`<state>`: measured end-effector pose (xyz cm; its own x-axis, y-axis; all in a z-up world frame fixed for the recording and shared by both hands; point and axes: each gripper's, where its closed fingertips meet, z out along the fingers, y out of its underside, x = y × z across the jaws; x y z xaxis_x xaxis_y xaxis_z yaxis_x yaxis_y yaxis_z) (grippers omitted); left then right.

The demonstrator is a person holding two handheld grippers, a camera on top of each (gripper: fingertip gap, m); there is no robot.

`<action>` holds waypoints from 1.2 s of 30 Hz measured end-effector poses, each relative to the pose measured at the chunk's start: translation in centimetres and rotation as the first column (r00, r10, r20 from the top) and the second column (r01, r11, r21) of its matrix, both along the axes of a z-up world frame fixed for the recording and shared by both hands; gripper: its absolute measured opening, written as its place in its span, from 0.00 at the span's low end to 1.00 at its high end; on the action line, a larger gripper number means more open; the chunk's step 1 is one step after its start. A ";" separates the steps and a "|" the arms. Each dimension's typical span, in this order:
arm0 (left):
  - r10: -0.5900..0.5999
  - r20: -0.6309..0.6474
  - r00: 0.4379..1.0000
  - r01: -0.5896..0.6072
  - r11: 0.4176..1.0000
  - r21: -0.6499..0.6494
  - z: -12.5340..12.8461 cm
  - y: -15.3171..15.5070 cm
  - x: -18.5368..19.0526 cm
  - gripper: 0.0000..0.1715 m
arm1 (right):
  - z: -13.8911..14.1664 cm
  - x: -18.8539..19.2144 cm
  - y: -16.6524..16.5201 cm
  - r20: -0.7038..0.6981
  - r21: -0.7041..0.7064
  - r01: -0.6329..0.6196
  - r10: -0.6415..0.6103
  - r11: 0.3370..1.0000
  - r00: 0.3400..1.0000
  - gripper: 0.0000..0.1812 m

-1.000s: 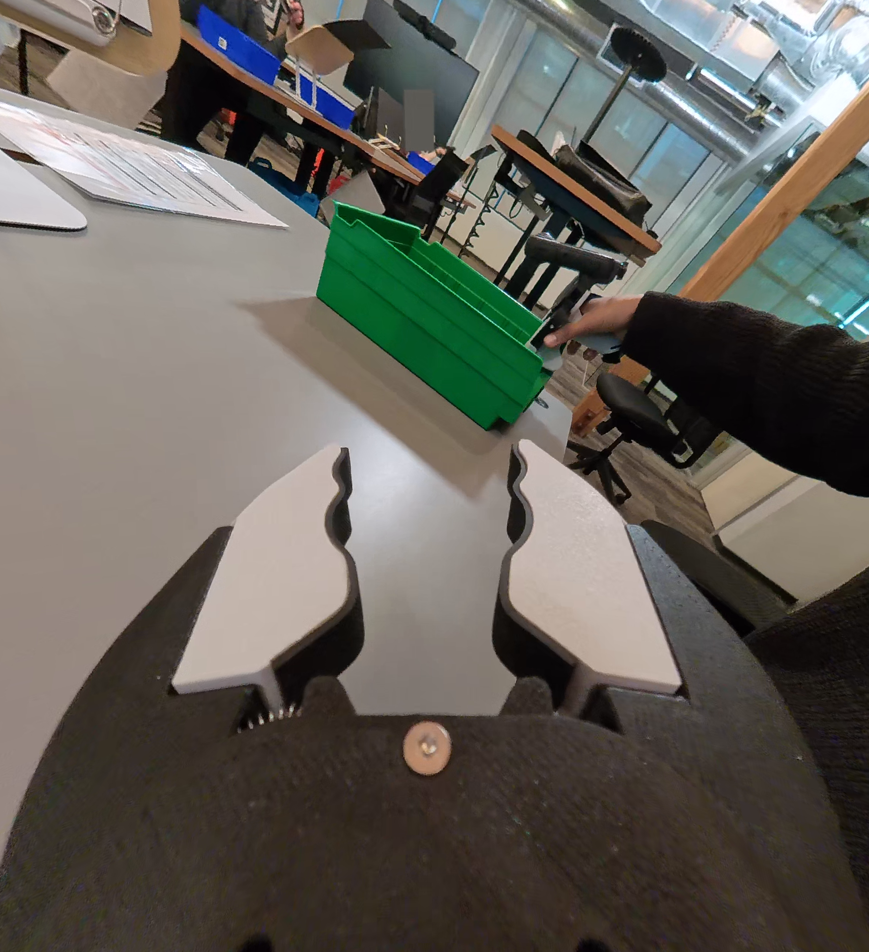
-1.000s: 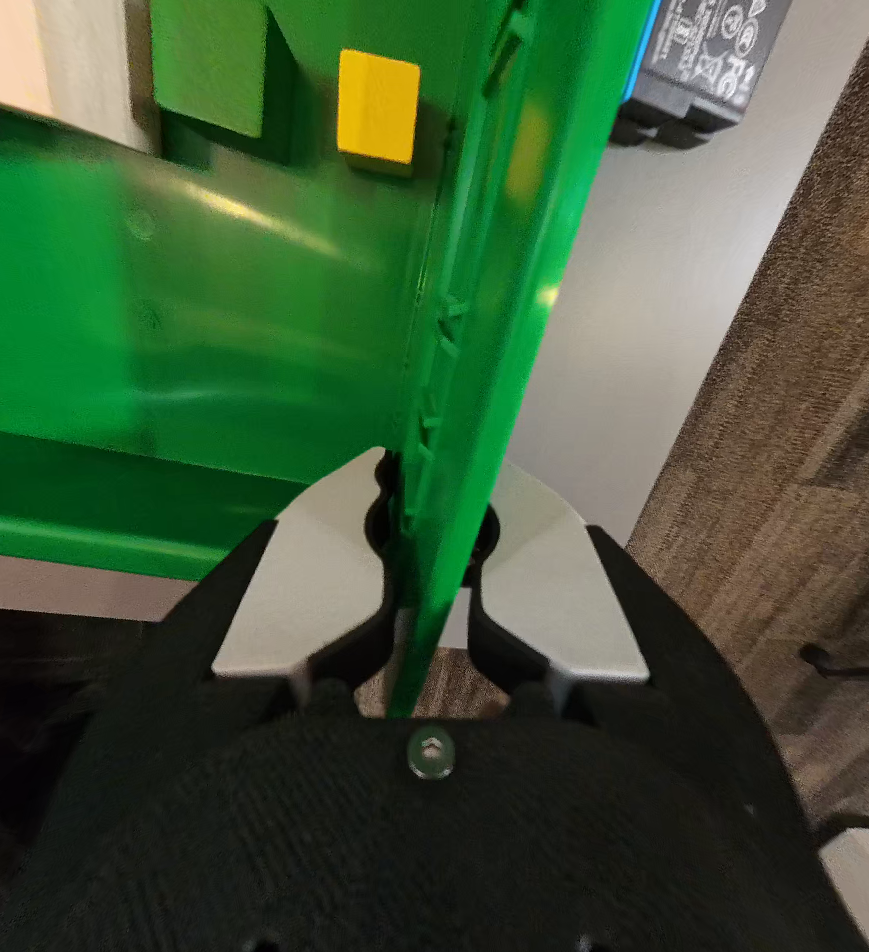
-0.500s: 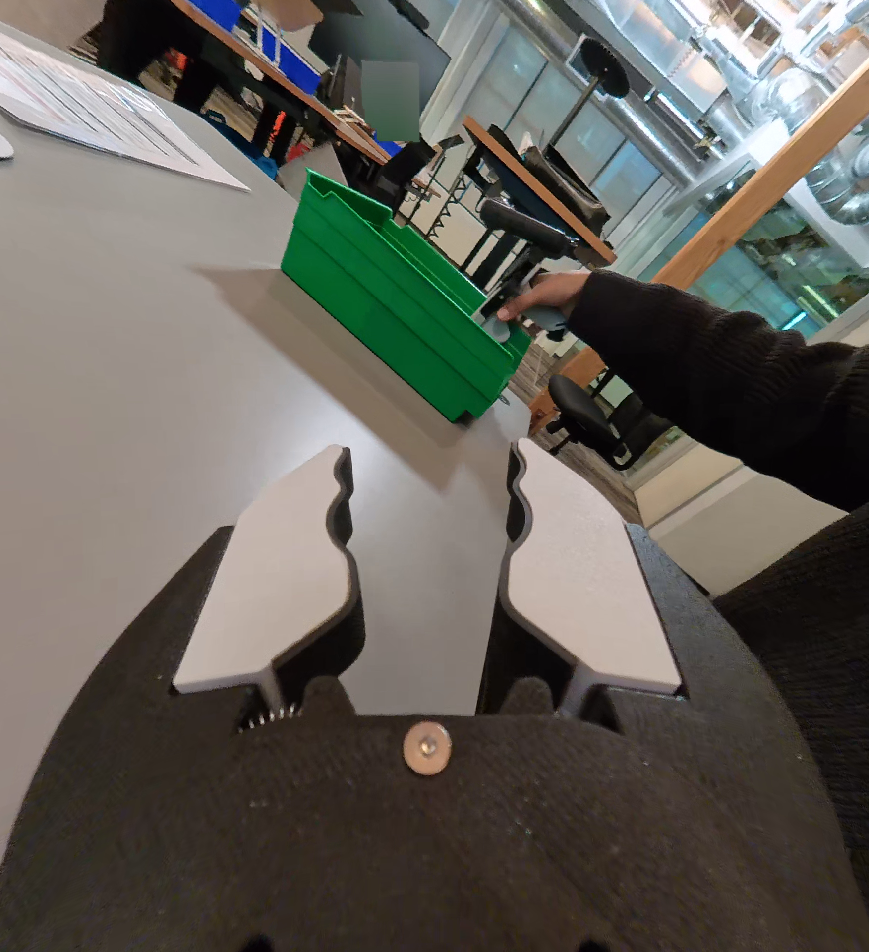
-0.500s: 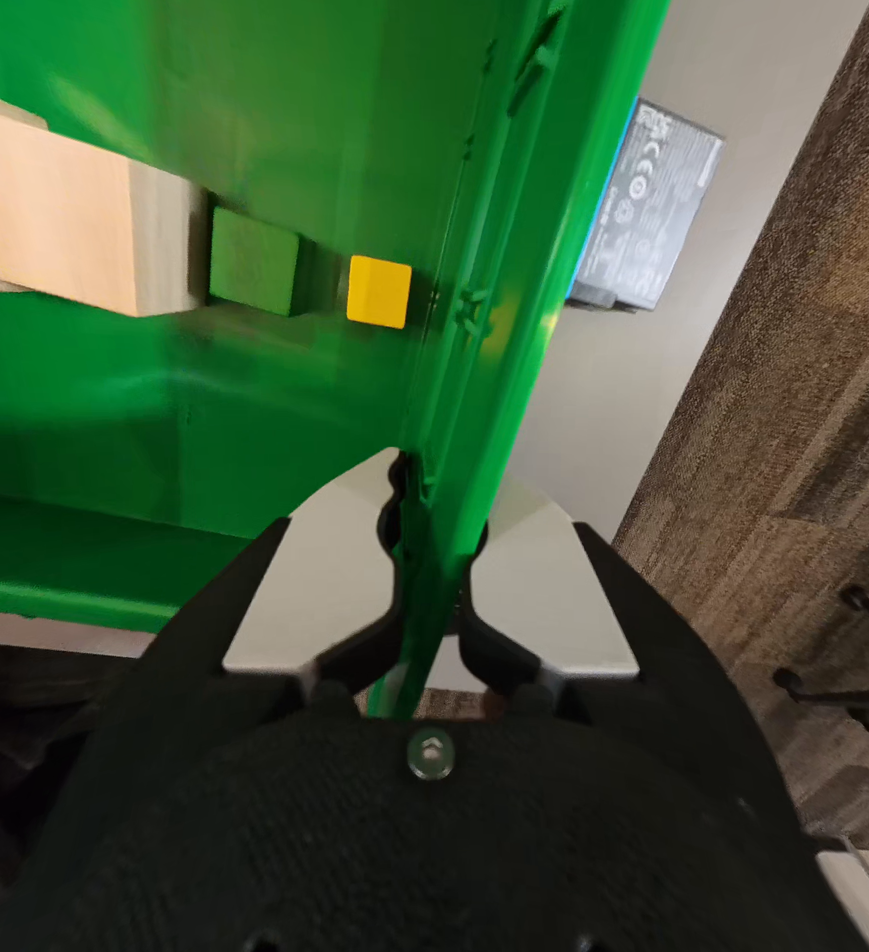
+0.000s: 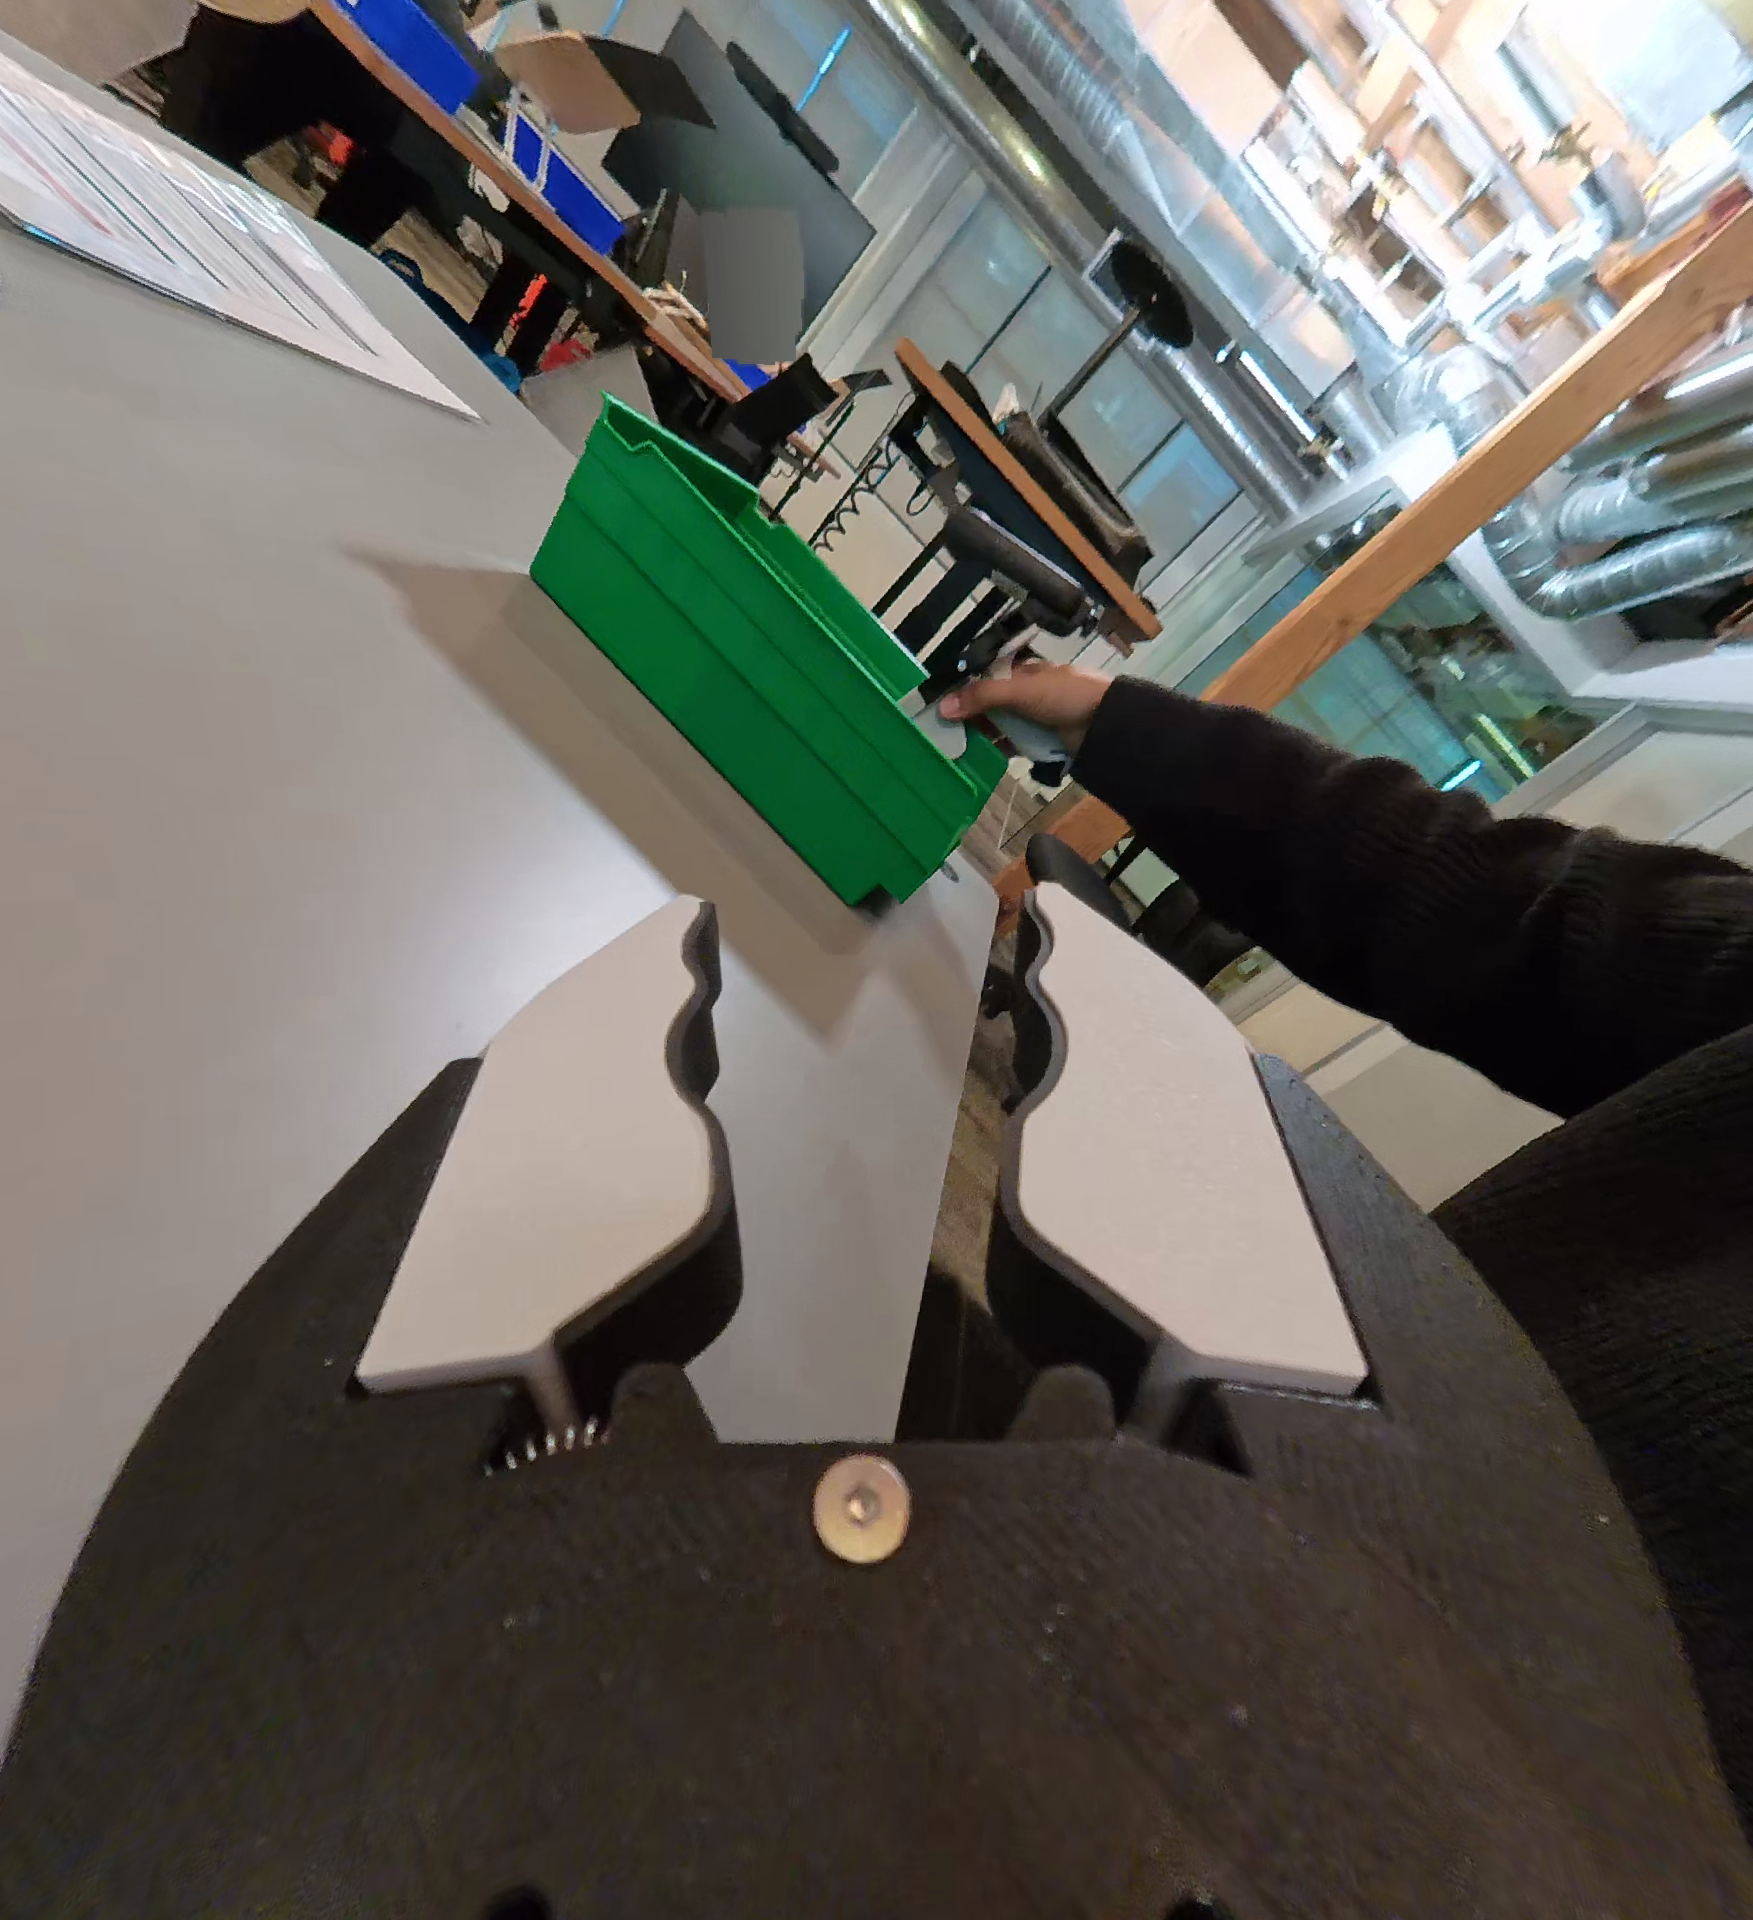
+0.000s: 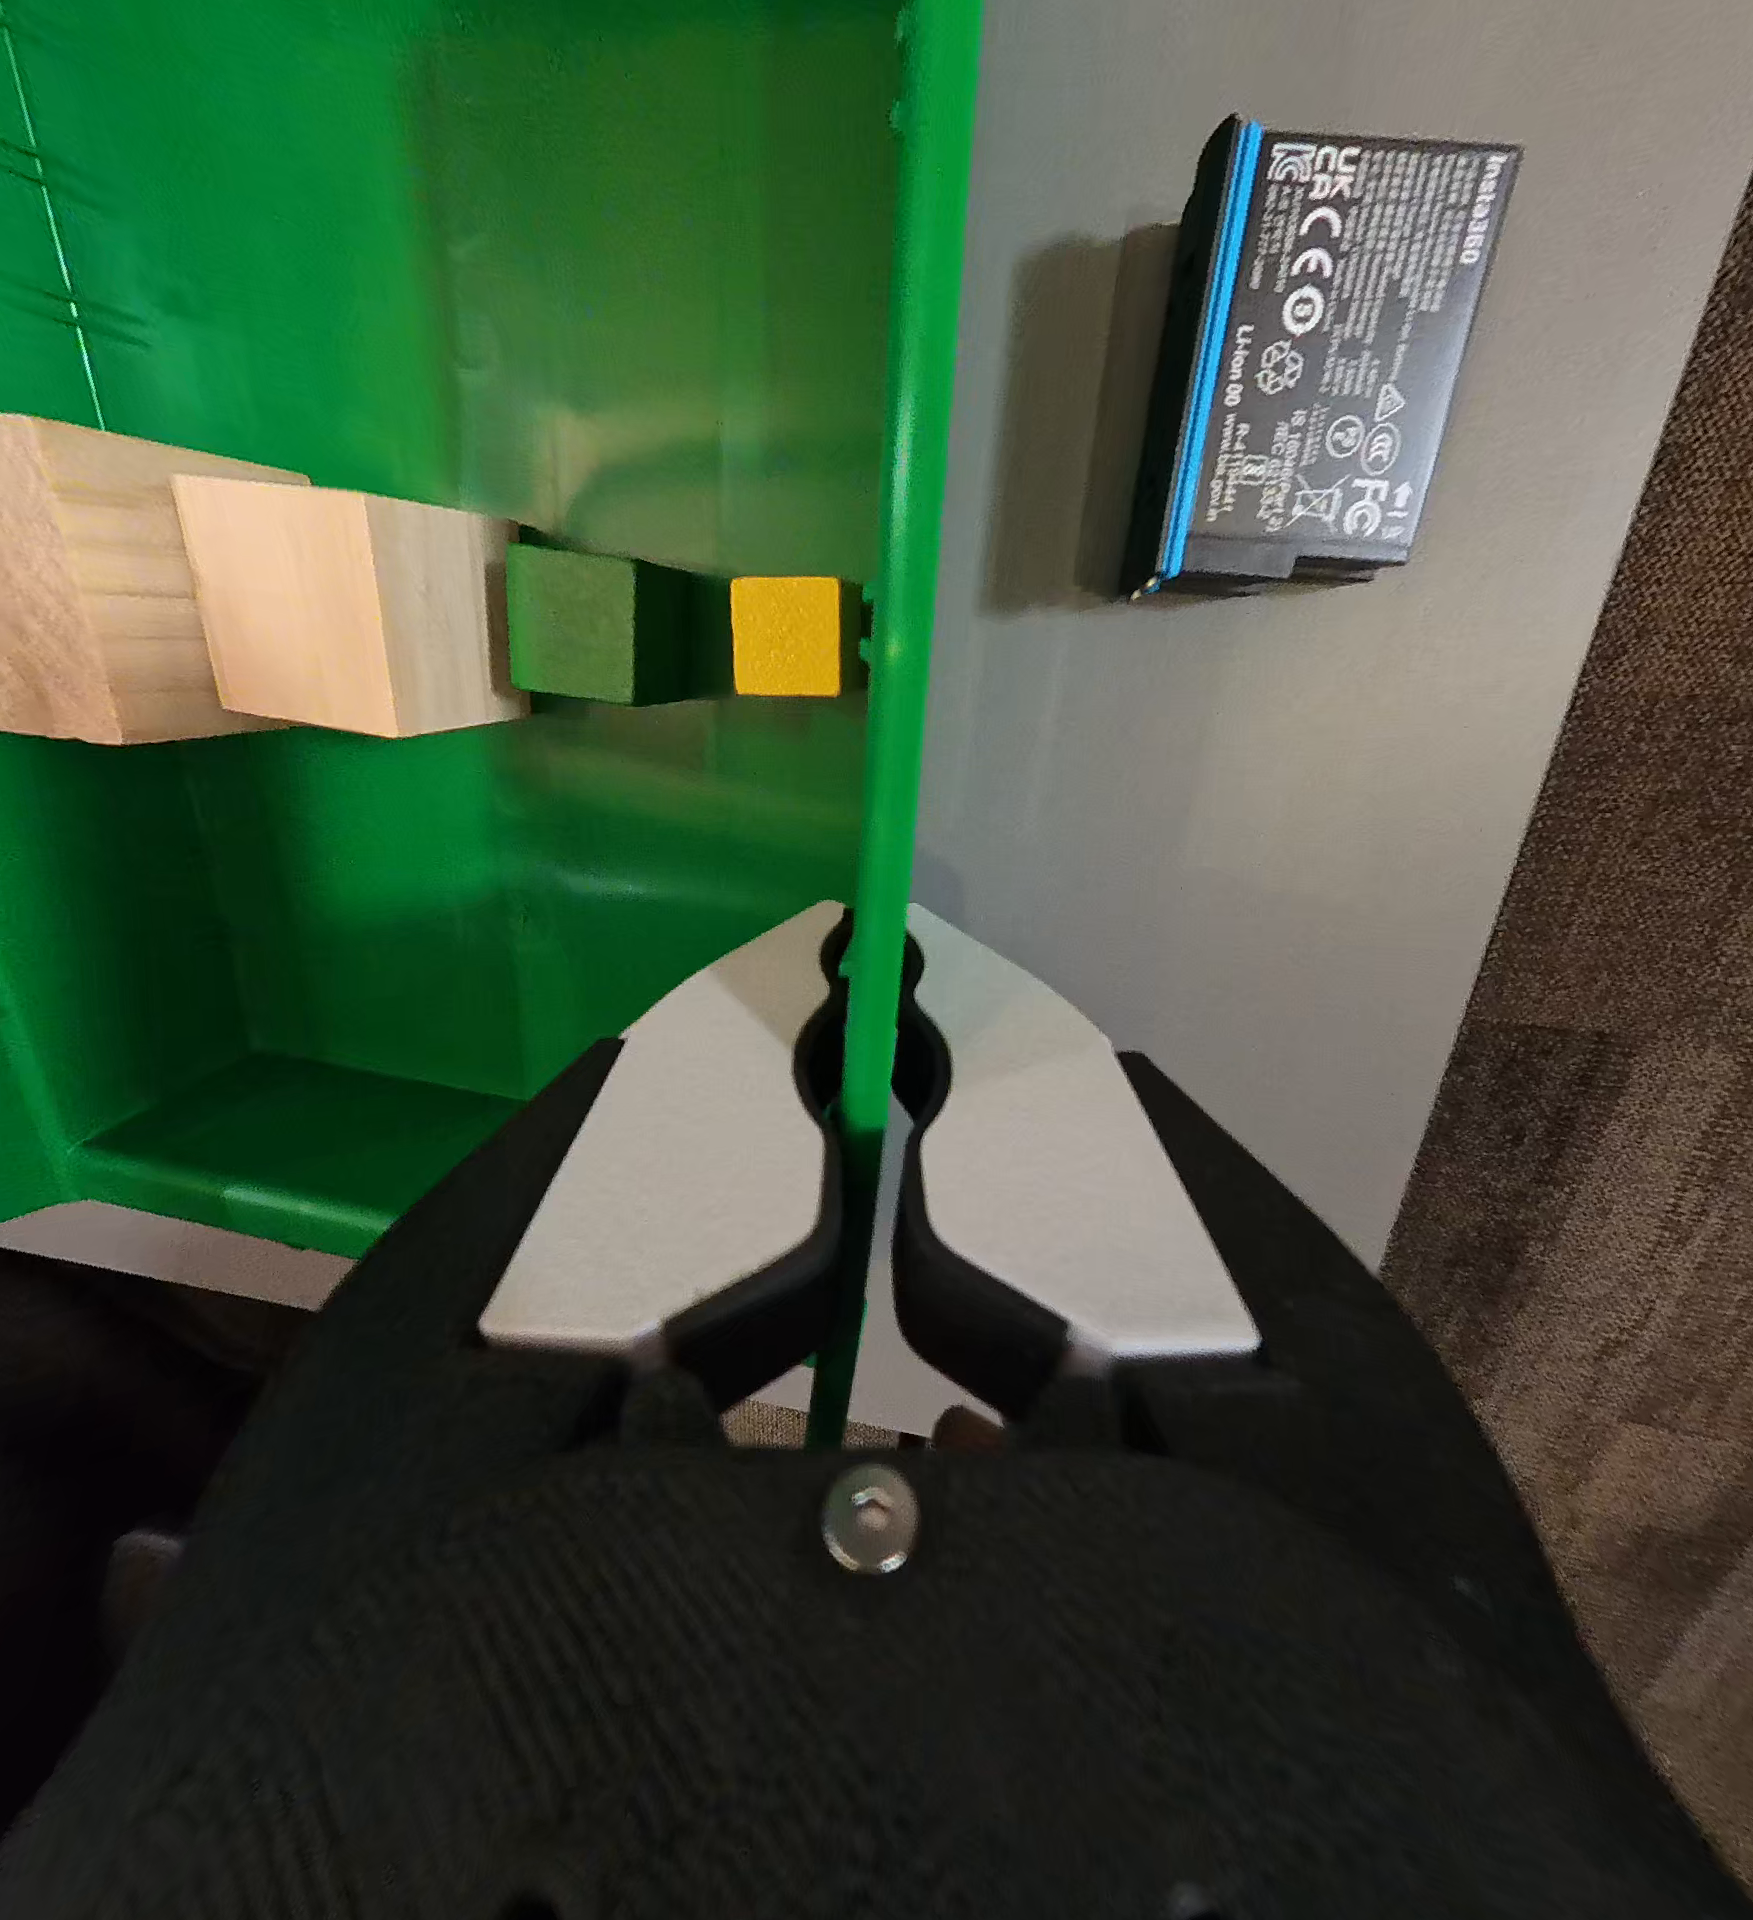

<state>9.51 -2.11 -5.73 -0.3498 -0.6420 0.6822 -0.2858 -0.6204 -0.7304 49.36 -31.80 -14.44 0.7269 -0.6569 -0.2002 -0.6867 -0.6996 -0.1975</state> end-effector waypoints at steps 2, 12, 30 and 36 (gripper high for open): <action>0.002 0.015 1.000 -0.002 1.000 -0.024 0.4 0.1 -0.1 0.32 | 0.1 -0.3 0.2 -0.010 0.004 0.021 -0.021 1.000 1.000 0.03; -0.125 0.035 0.991 0.128 0.989 -0.079 0.9 -4.6 -0.5 0.30 | 2.1 -3.3 4.3 -0.001 -0.009 -0.016 0.016 1.000 1.000 0.03; -0.001 0.045 0.999 -0.005 0.991 0.132 3.5 -5.3 -2.7 0.40 | 2.6 -20.2 27.9 -0.147 0.141 -0.300 0.319 0.944 0.936 0.03; 0.123 0.102 0.987 -0.130 0.990 0.059 7.7 1.9 -4.5 0.40 | 1.7 -23.4 34.5 -0.097 0.130 -0.286 0.300 0.949 0.949 0.03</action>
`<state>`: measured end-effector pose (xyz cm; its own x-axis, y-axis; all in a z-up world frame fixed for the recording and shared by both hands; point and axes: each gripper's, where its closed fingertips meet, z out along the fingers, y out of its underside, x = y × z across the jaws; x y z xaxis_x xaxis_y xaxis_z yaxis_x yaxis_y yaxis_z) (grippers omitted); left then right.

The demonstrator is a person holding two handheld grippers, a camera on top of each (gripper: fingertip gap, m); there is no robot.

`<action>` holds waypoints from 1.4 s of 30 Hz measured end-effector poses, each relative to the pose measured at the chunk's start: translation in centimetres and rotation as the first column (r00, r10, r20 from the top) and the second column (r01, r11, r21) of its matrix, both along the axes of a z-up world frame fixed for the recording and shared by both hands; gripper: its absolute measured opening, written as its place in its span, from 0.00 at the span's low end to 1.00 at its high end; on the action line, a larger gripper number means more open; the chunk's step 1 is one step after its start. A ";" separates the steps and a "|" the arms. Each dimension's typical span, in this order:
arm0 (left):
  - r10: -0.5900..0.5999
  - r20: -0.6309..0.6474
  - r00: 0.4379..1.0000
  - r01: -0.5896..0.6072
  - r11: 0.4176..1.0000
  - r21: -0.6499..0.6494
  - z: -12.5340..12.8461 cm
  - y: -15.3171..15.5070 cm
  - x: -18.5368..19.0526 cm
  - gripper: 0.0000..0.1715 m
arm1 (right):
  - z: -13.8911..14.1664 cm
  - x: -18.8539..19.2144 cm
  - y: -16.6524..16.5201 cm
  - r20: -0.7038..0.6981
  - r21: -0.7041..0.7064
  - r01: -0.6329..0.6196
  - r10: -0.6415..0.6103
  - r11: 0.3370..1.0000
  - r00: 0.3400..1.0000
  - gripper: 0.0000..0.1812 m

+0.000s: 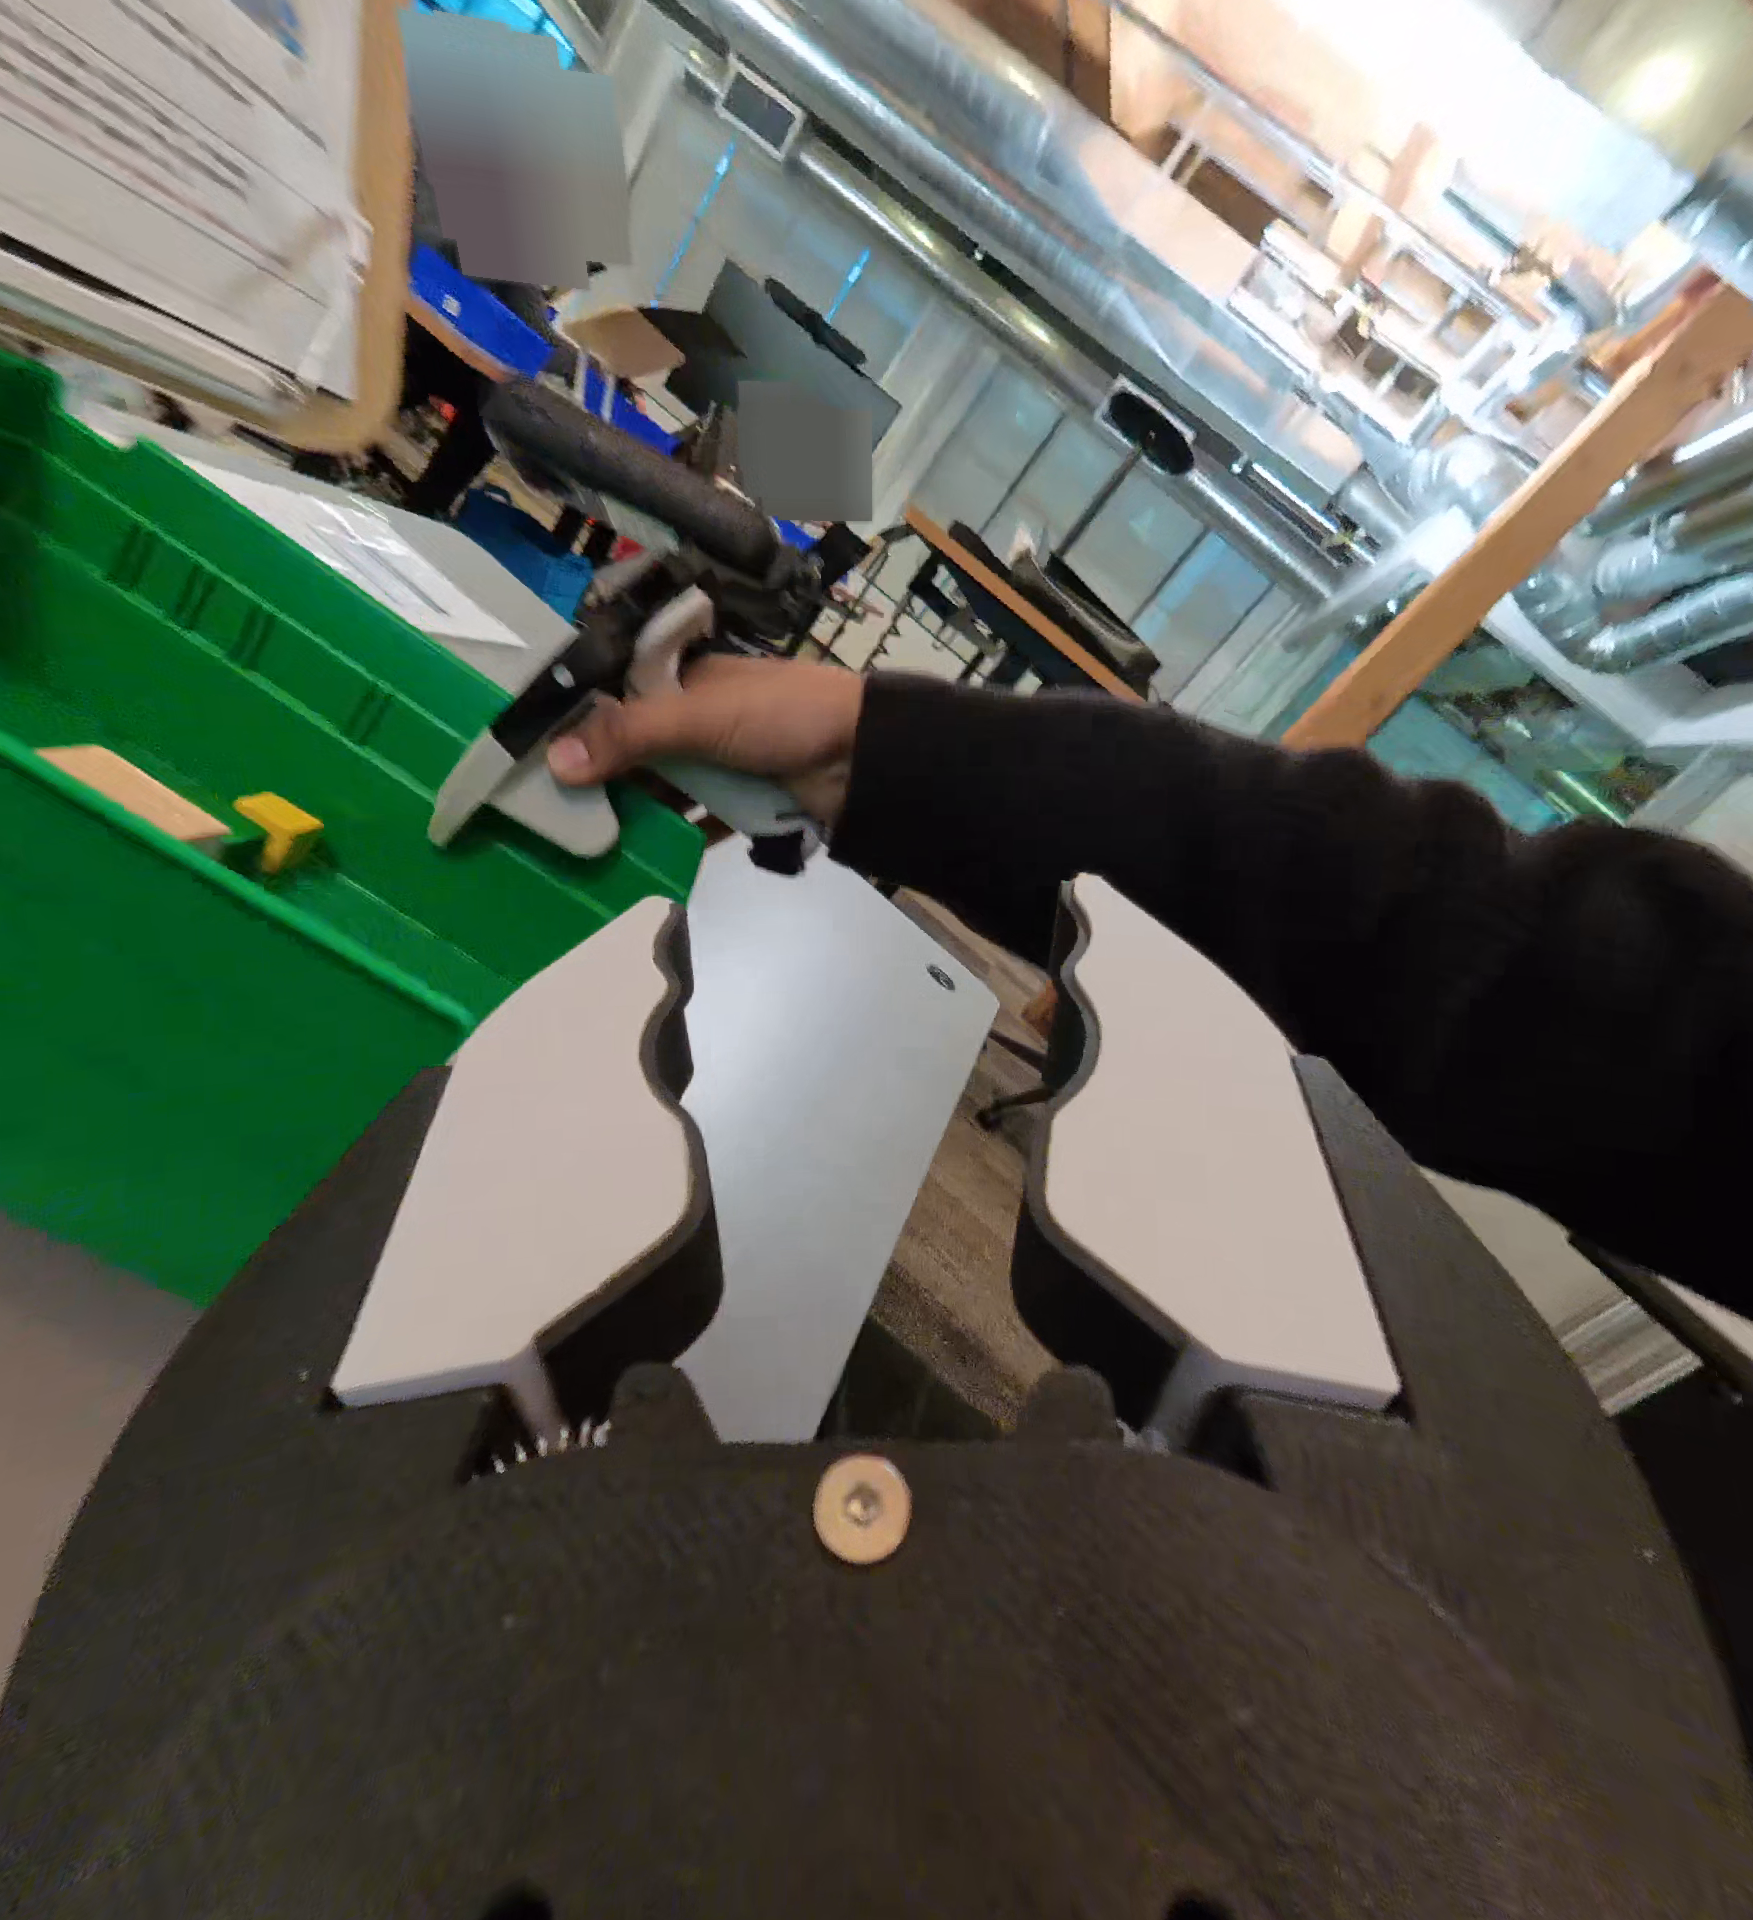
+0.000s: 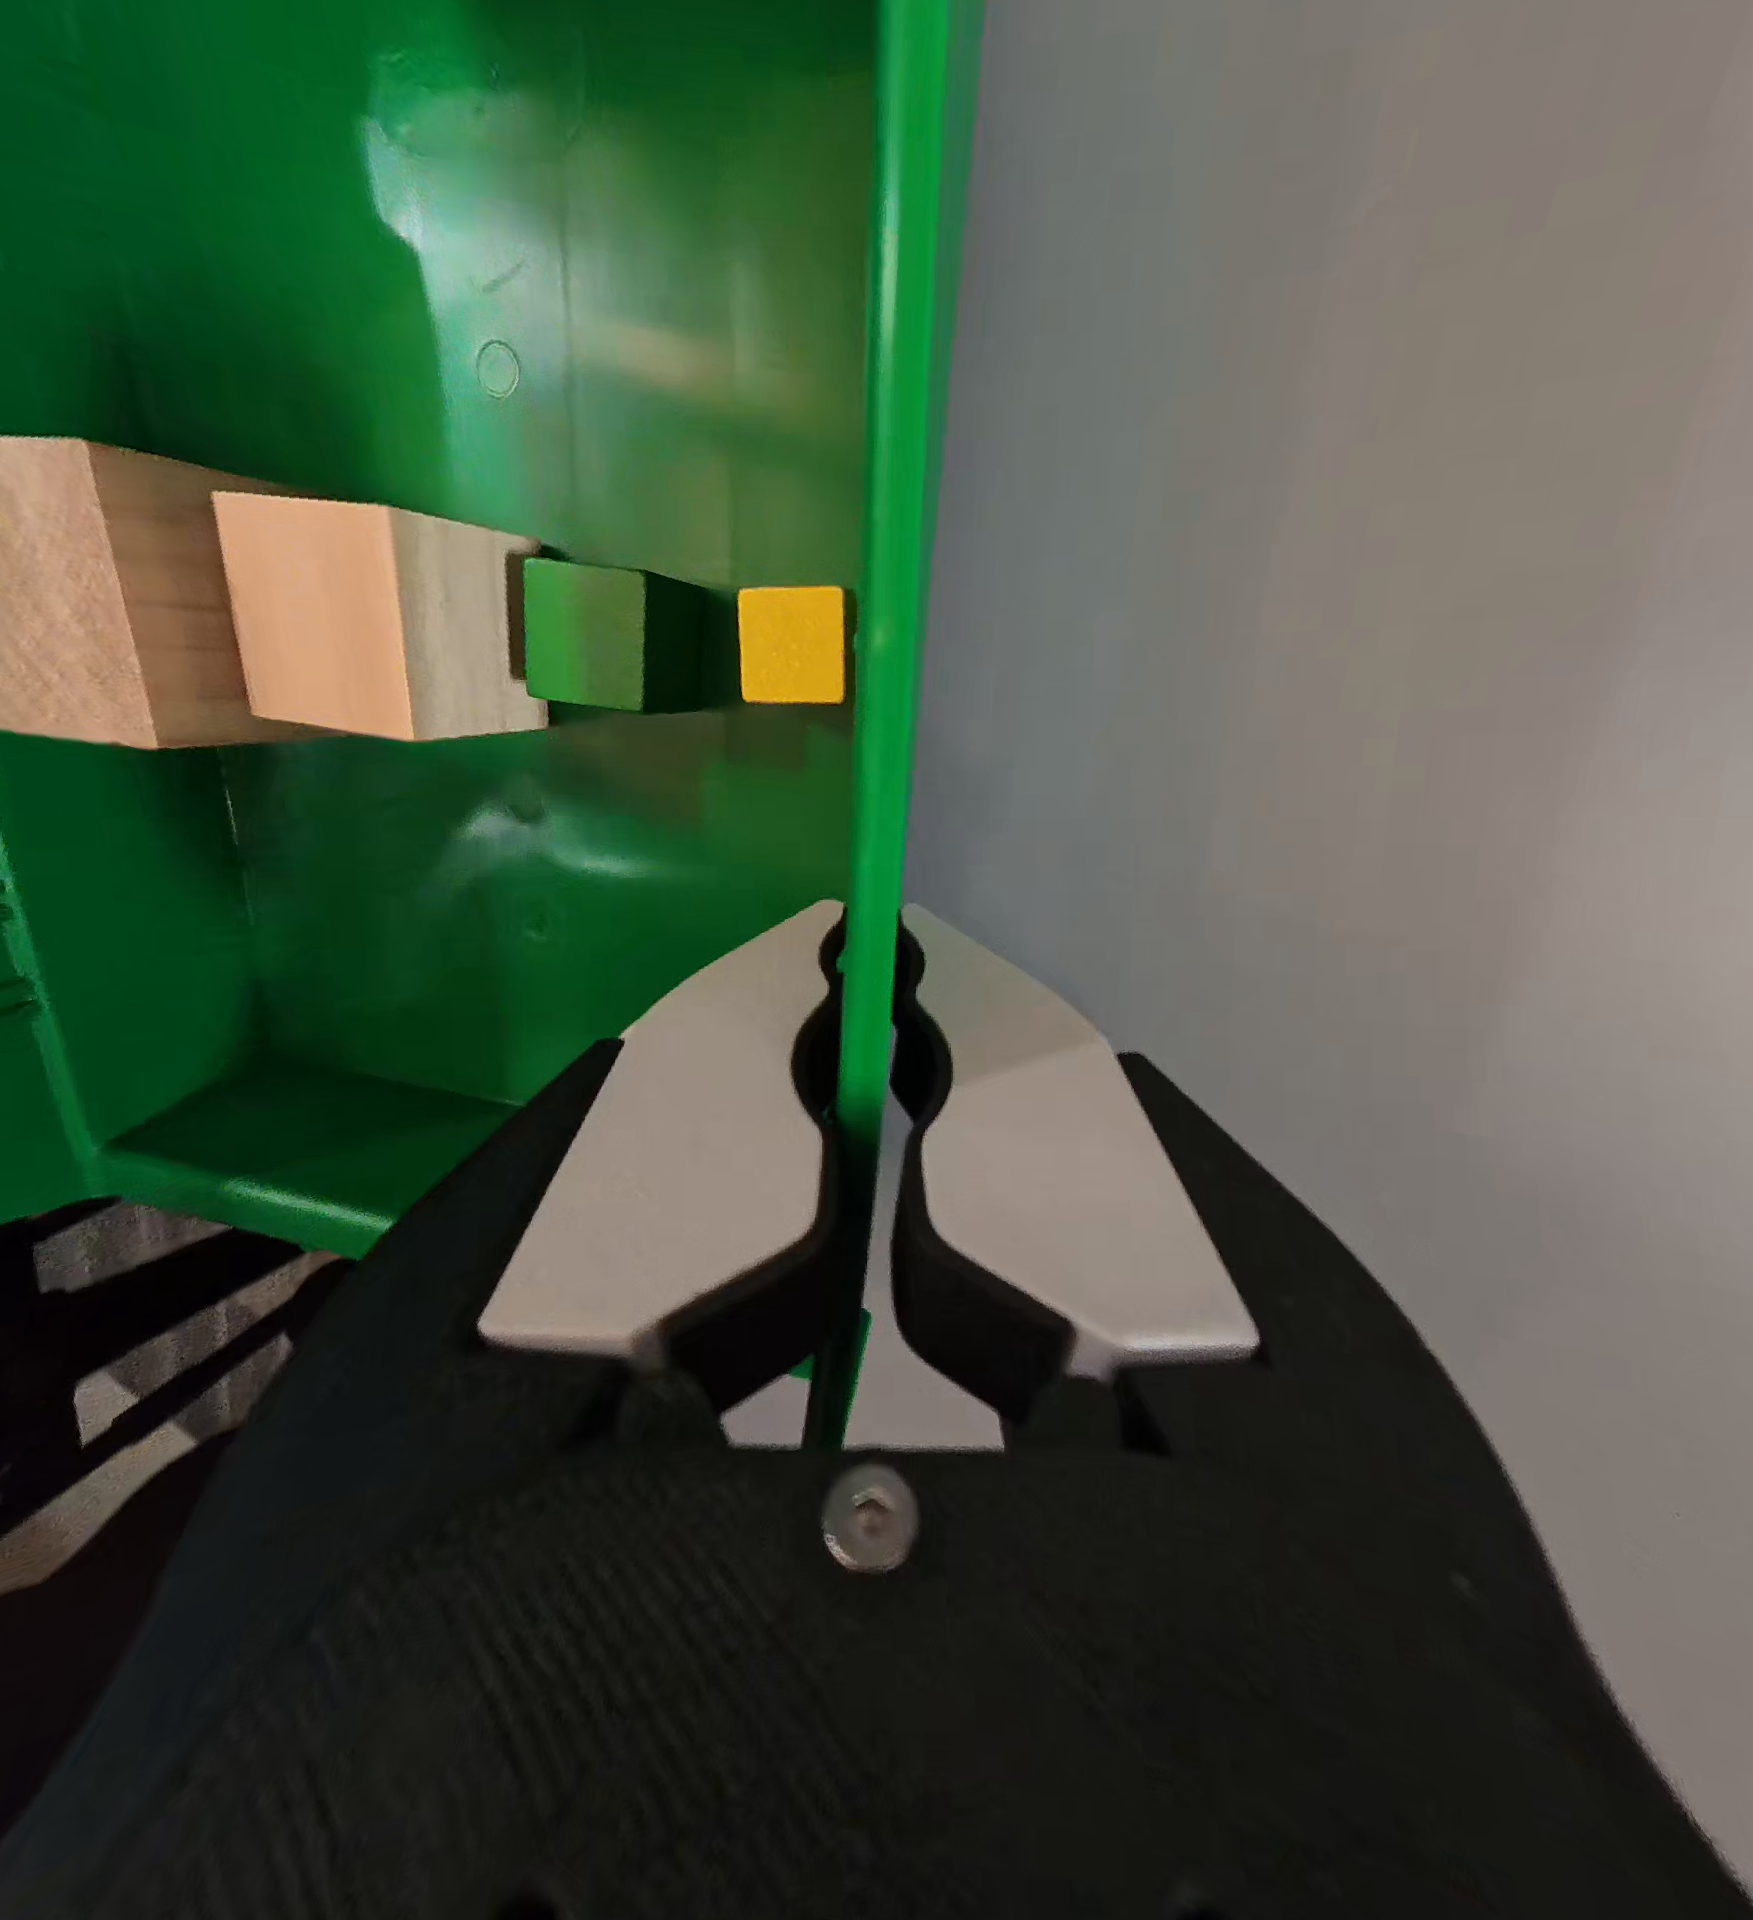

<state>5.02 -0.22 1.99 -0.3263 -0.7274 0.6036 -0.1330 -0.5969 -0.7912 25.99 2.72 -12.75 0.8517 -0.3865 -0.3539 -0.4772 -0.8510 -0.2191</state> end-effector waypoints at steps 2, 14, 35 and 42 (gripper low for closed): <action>0.068 -0.043 0.997 -0.069 0.998 -0.007 1.0 4.7 -1.3 0.49 | -0.3 -0.9 1.2 0.016 -0.006 0.008 -0.008 1.000 1.000 0.03; 0.615 -0.534 0.580 -0.539 0.781 0.314 -7.6 31.1 -21.9 0.47 | -1.1 -3.2 3.4 0.010 0.019 0.020 -0.021 1.000 1.000 0.06; 0.376 -0.920 0.114 0.068 0.921 0.384 -16.7 33.2 -22.3 0.07 | -0.4 -7.6 2.6 0.051 0.127 -0.136 0.130 0.983 0.990 0.11; 0.398 -0.916 0.043 0.122 0.908 0.400 -16.7 33.7 -22.4 0.11 | -0.1 -9.5 2.8 -0.002 0.196 -0.166 0.170 0.966 0.985 0.17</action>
<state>-17.37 33.52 -14.72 0.4959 -0.8684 0.0023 -0.8630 -0.4932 -0.1092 16.54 5.50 -12.84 0.8910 -0.1606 -0.4248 -0.3368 -0.8611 -0.3808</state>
